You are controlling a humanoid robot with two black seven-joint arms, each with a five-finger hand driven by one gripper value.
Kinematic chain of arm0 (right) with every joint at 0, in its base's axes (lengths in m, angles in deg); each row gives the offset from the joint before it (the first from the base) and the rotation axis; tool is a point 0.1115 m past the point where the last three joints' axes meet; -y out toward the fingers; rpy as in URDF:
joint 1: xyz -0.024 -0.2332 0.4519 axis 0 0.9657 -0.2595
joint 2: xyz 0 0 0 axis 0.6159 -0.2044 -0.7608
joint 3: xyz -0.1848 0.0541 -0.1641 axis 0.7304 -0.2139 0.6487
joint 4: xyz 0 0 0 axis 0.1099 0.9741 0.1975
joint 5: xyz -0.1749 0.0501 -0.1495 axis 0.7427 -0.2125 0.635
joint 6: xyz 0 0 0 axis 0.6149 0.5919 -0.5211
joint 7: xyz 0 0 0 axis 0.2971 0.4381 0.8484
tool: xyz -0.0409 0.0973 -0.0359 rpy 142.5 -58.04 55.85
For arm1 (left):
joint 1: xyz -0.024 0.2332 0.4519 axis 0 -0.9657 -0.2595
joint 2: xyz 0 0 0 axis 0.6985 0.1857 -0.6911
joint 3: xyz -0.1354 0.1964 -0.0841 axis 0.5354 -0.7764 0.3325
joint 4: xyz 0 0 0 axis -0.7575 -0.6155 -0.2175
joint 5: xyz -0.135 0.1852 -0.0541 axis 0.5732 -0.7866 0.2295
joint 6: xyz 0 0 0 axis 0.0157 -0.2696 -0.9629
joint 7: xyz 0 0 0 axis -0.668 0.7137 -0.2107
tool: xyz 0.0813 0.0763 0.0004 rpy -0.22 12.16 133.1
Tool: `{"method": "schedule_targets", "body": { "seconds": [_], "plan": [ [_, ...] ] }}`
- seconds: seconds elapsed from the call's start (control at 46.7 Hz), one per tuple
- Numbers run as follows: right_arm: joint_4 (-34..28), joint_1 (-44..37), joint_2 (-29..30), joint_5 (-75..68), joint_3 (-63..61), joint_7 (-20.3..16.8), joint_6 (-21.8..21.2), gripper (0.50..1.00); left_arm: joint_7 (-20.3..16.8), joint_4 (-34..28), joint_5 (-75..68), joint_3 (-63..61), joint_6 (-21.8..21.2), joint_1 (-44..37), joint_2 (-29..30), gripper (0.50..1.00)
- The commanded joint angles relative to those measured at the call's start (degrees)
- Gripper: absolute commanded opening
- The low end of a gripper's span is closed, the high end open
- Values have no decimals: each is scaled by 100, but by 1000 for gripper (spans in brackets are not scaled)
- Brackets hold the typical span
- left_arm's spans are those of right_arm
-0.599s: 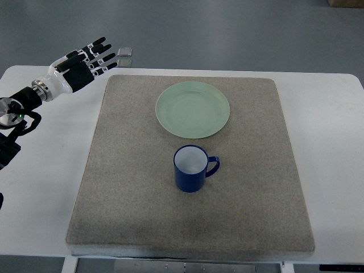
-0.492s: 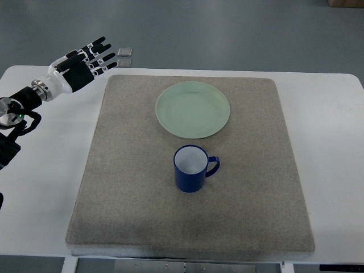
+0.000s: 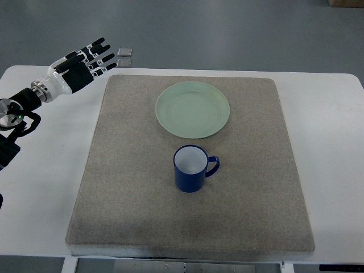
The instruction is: Place cup left of plate with left hand
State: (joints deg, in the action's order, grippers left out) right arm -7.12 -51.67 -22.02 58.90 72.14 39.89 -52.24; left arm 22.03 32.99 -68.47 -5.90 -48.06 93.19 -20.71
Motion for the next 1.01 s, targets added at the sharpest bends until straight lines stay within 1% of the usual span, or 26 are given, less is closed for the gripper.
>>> {"method": "schedule_targets", "body": {
  "seconds": [0.0, 0.257, 0.321, 0.364, 0.428, 0.535, 0.621, 0.728, 0.877, 0.984],
  "plan": [
    [0, 4, 0, 0, 0, 0, 0, 932, -9, -13, -21, -102, 0, -3, 23, 999],
    [0, 4, 0, 0, 0, 0, 0, 932, -246, 136, -196, -323, 0, -29, 120, 996],
    [0, 4, 0, 0, 0, 0, 0, 932, -360, 163, -495, -323, 0, -47, 199, 996],
    [0, -5, 0, 0, 0, 0, 0, 932, -527, 241, -741, -323, 0, -126, 278, 996],
    [0, 4, 0, 0, 0, 0, 0, 932, -869, 566, -1101, -323, 0, -275, 471, 996],
    [0, 4, 0, 0, 0, 0, 0, 932, -1476, 1453, -1655, -323, 0, -679, 945, 996],
    [0, -5, 0, 0, 0, 0, 0, 932, -1792, 1972, -1963, -314, 0, -917, 1244, 996],
    [0, 4, 0, 0, 0, 0, 0, 932, -1898, 2315, -2095, -314, 0, -1119, 1499, 996],
    [0, 4, 0, 0, 0, 0, 0, 932, -1942, 2737, -2490, -323, 0, -1488, 1588, 996],
    [0, 4, 0, 0, 0, 0, 0, 932, -2206, 3273, -3070, -314, 0, -1839, 1702, 996]
  ]
}}
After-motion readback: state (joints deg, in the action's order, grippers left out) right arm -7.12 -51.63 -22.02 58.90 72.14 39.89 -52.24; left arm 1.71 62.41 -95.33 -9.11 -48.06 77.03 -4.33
